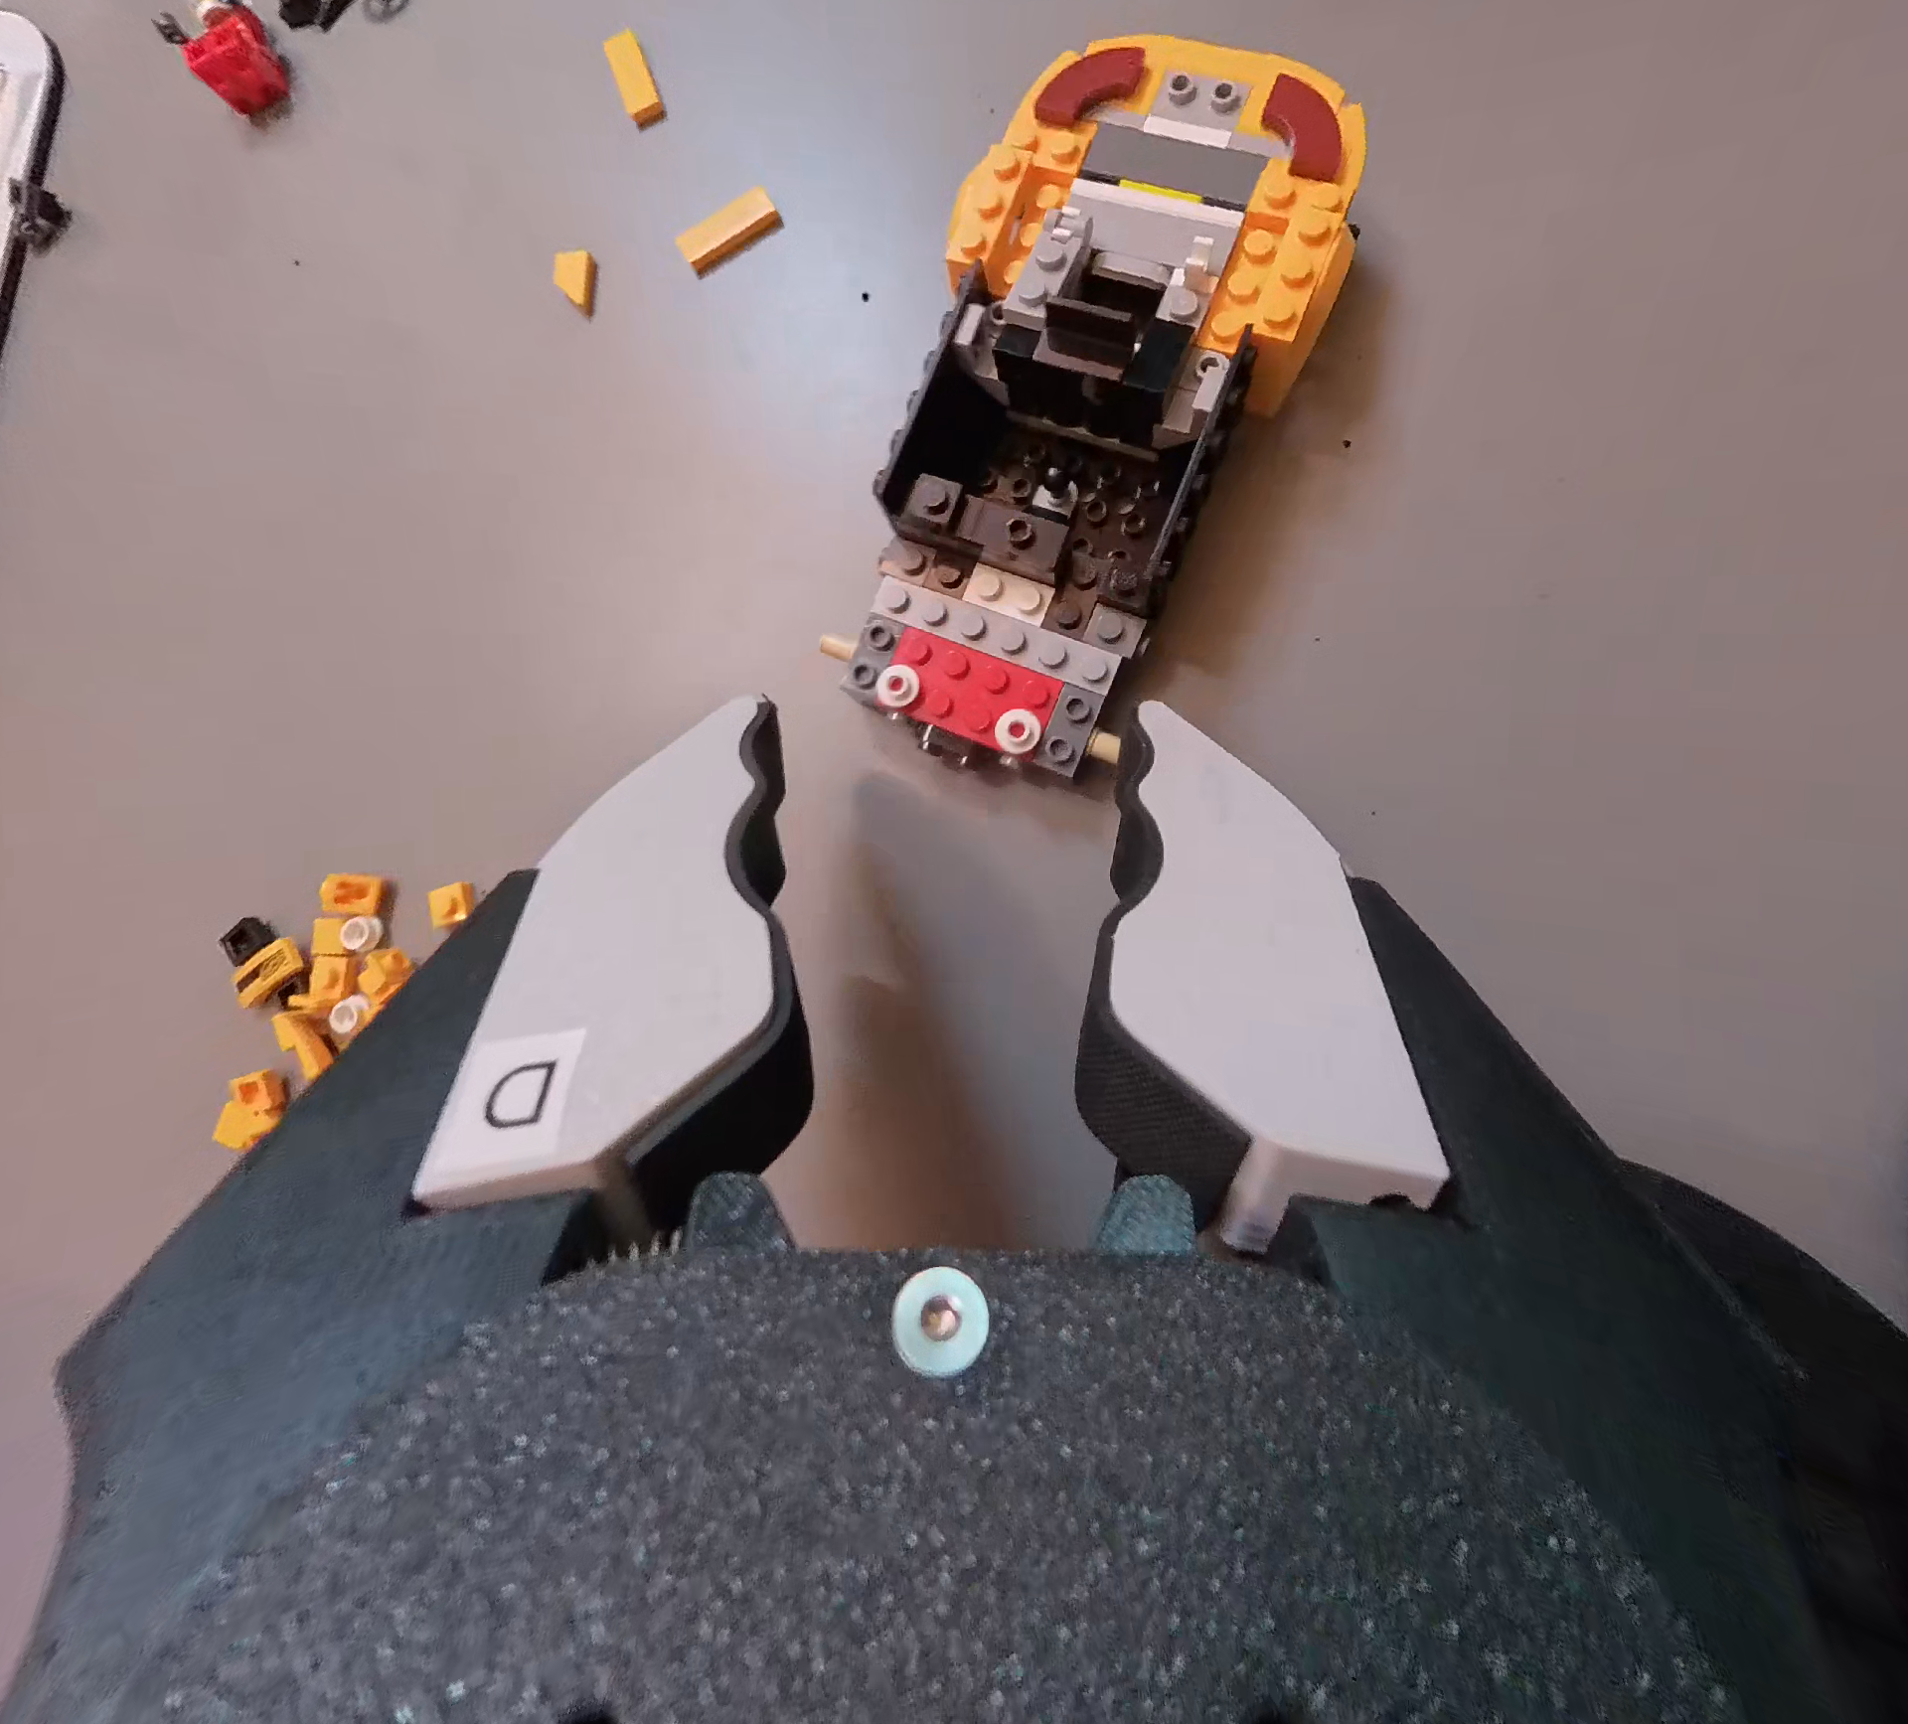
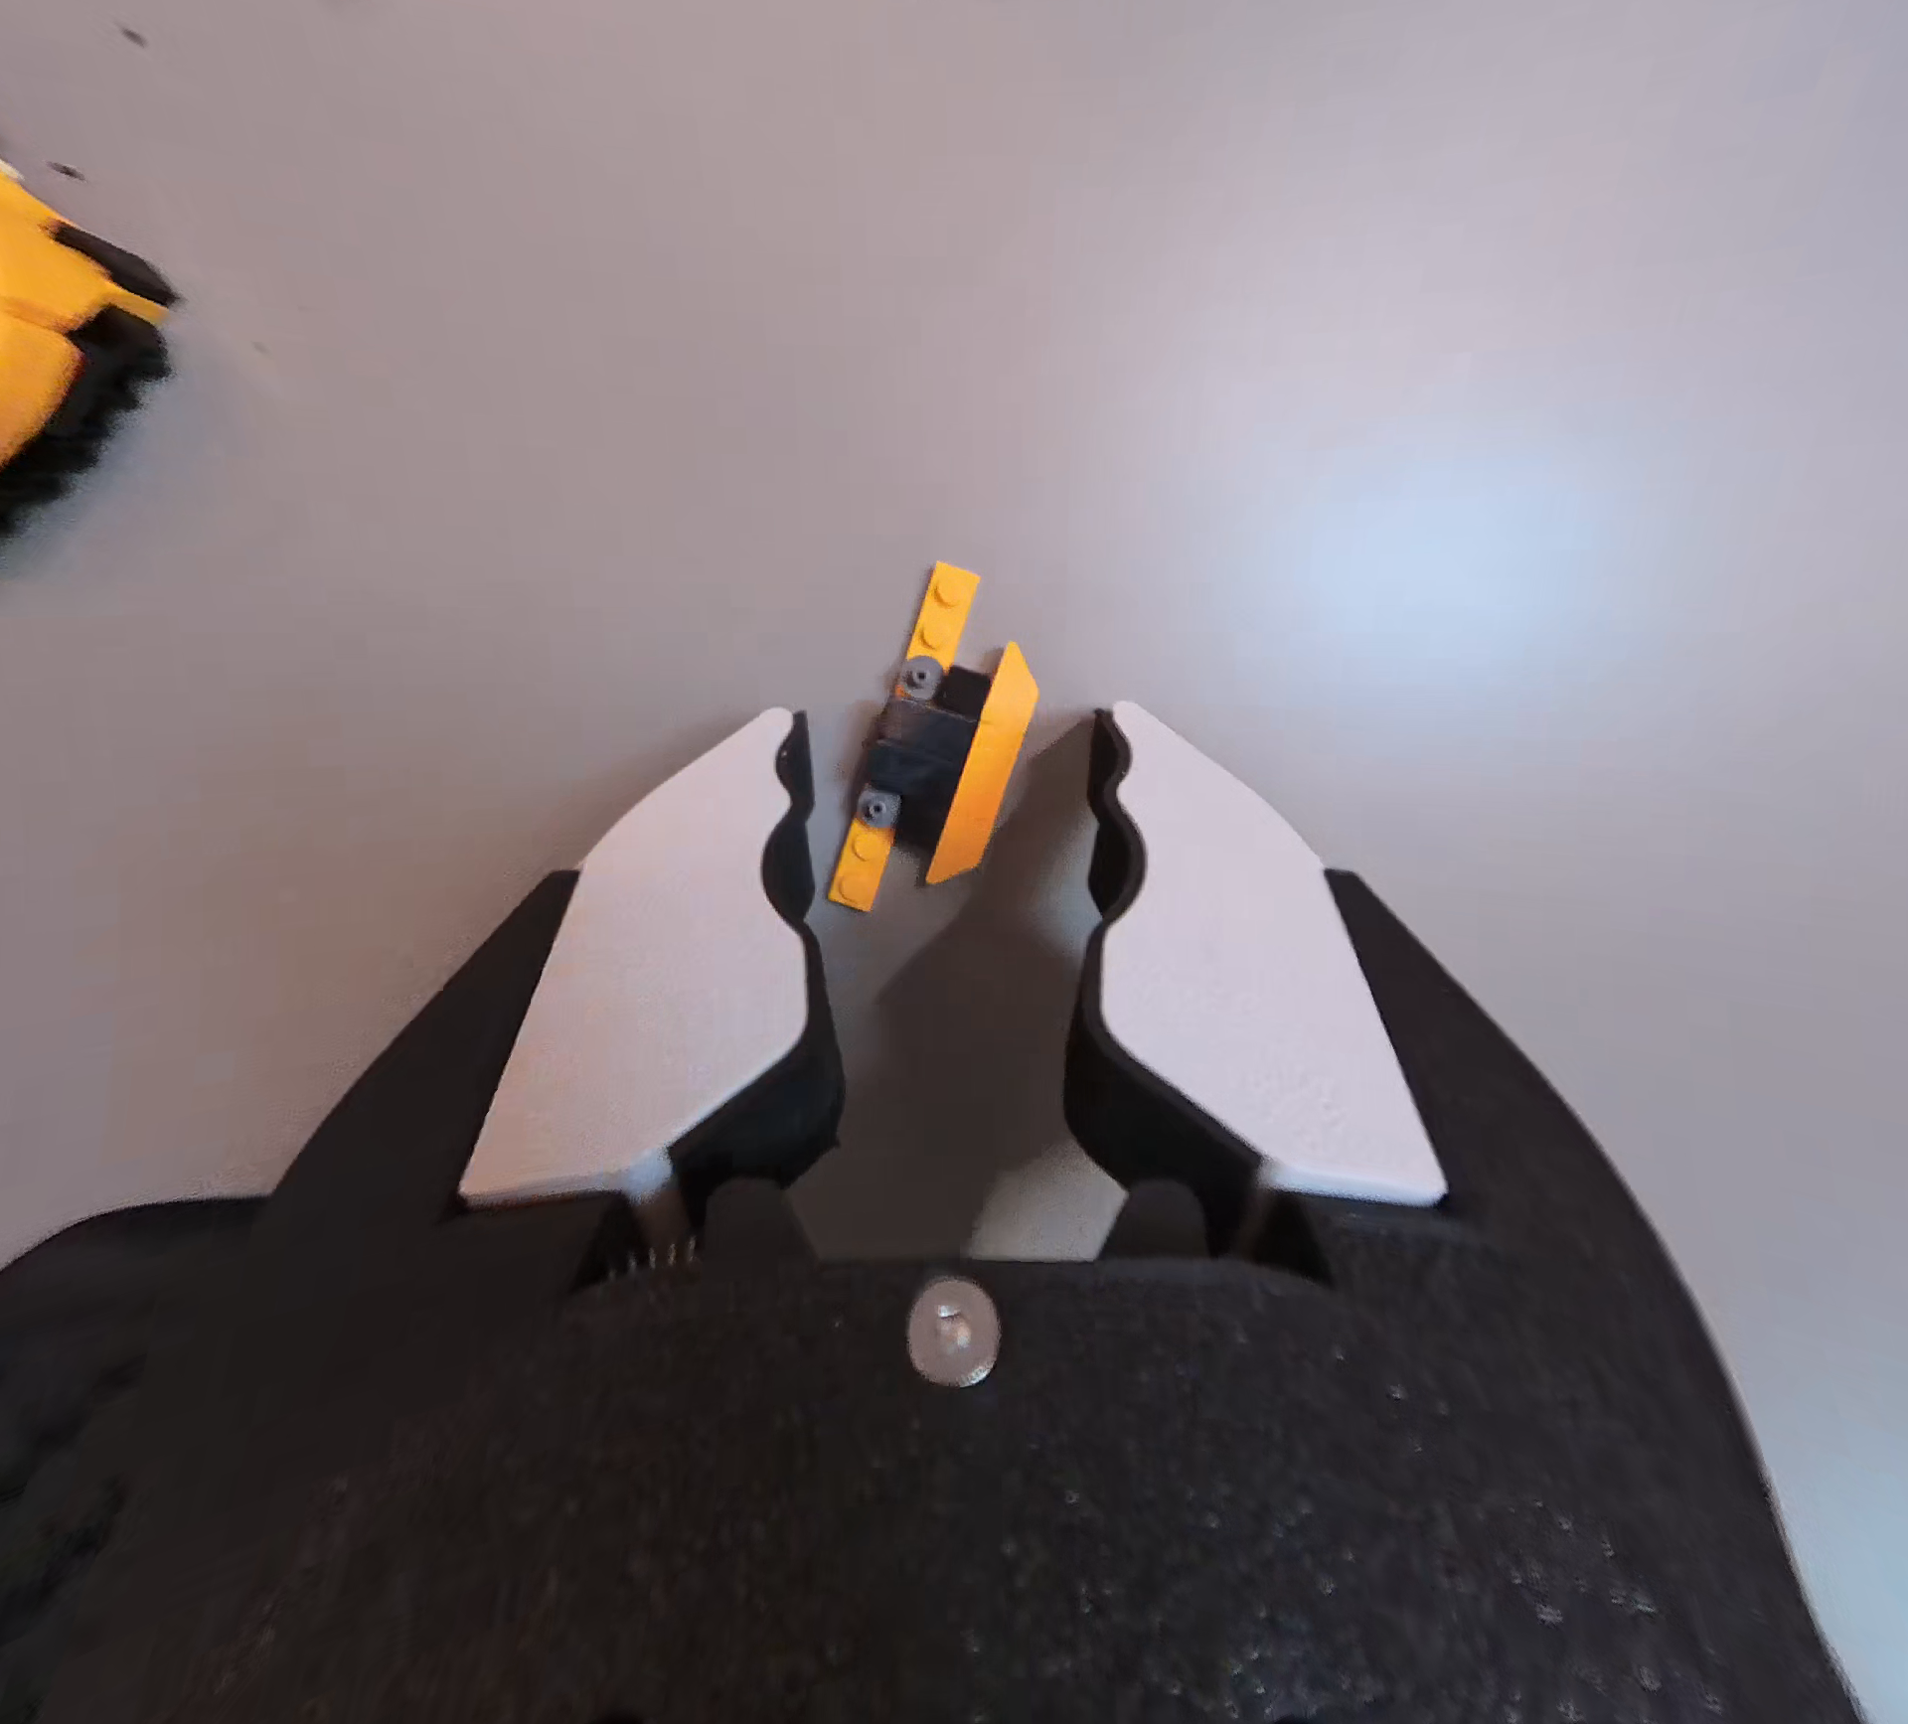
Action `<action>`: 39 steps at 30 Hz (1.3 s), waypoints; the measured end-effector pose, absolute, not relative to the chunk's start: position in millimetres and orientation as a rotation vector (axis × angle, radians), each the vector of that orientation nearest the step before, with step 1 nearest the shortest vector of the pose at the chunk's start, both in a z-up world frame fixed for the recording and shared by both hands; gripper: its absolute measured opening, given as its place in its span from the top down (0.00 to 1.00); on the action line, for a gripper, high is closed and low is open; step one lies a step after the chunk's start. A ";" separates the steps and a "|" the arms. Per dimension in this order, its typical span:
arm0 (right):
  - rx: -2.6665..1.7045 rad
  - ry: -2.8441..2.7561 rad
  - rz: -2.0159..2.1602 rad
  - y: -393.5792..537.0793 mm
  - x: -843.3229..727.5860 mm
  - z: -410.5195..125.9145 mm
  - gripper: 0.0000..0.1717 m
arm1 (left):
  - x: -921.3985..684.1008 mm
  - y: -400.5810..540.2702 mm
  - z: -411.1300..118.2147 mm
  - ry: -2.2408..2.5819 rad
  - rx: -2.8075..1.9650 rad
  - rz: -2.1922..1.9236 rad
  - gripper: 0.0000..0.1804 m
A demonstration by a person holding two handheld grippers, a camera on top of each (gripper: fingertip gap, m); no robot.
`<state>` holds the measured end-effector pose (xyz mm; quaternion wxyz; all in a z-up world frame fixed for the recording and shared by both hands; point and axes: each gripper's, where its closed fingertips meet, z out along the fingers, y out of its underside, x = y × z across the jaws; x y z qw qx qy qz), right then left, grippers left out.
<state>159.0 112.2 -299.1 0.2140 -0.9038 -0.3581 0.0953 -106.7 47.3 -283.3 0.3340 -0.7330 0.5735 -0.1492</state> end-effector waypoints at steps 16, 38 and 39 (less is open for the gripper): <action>-2.371 -0.834 0.280 120.4 180.7 -282.0 0.80 | -117.7 26.0 -274.4 1.518 -2.000 -0.580 0.70; -2.050 -1.507 0.257 54.1 92.8 -291.8 0.57 | -12.0 1.7 -298.1 1.635 -1.905 -0.678 0.74; -2.047 -1.532 0.231 60.4 98.2 -291.3 0.58 | -7.2 3.3 -297.6 1.641 -1.884 -0.670 0.73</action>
